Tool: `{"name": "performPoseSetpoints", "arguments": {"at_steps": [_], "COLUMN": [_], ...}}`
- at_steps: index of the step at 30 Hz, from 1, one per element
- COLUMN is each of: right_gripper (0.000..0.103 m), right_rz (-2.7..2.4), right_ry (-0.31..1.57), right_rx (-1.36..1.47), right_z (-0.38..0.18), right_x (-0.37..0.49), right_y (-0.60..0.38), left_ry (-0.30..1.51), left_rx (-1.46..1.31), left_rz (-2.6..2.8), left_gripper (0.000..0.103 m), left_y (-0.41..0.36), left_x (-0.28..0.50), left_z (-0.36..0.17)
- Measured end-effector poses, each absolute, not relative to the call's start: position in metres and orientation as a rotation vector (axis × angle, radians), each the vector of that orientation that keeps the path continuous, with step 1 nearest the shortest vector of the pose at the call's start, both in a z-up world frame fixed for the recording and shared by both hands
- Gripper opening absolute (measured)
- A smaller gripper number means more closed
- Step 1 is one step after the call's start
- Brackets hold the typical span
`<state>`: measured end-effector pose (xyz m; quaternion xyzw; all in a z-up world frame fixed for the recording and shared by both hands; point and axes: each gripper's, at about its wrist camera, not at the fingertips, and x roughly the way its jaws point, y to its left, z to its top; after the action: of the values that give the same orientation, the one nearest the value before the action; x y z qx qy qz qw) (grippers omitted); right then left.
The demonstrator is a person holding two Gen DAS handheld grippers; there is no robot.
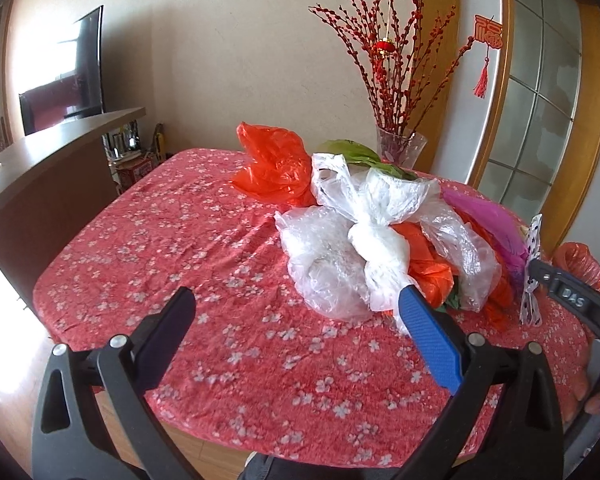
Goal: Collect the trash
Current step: 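Grasp the black-and-white polka-dot cloth with the right tool, then grasp the white plastic bag with the left tool while the right tool holds the polka-dot cloth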
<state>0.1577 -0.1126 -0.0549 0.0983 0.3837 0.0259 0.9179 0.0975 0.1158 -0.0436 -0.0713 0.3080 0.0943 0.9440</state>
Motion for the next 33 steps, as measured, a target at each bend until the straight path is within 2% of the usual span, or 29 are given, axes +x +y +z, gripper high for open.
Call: {"name": "performPoseSetpoints", "arguments": {"at_steps": [4,11,16,19,33], "right_gripper": [0.044,0.017,0.014,0.014,0.014], "right_rz": [0.051,0.067,0.084,0.089,0.083], "right_ry": [0.817,0.842,0.823,0.812,0.764], "right_rx": [0.199,0.206,0.215,0.229,0.250], "right_z": [-0.062,-0.071,-0.066,-0.060,-0.038], "right_x": [0.166,0.171,0.165,0.161,0.143], "right_y": [-0.111,-0.113,-0.117,-0.121,-0.138], "left_ry": [0.618,0.627,0.623,0.625,0.720], "left_rx": [-0.154,-0.171,-0.185,-0.188,-0.236], "left_rz": [0.165,0.137,0.111,0.089,-0.029], "left_gripper": [0.099,0.099,0.098,0.093,0.061], "left_y": [0.120,0.119,0.118,0.116,0.099], "left_x": [0.105,0.112,0.114,0.117,0.174], "left_z": [-0.045,-0.047,-0.046,-0.045,-0.052]}}
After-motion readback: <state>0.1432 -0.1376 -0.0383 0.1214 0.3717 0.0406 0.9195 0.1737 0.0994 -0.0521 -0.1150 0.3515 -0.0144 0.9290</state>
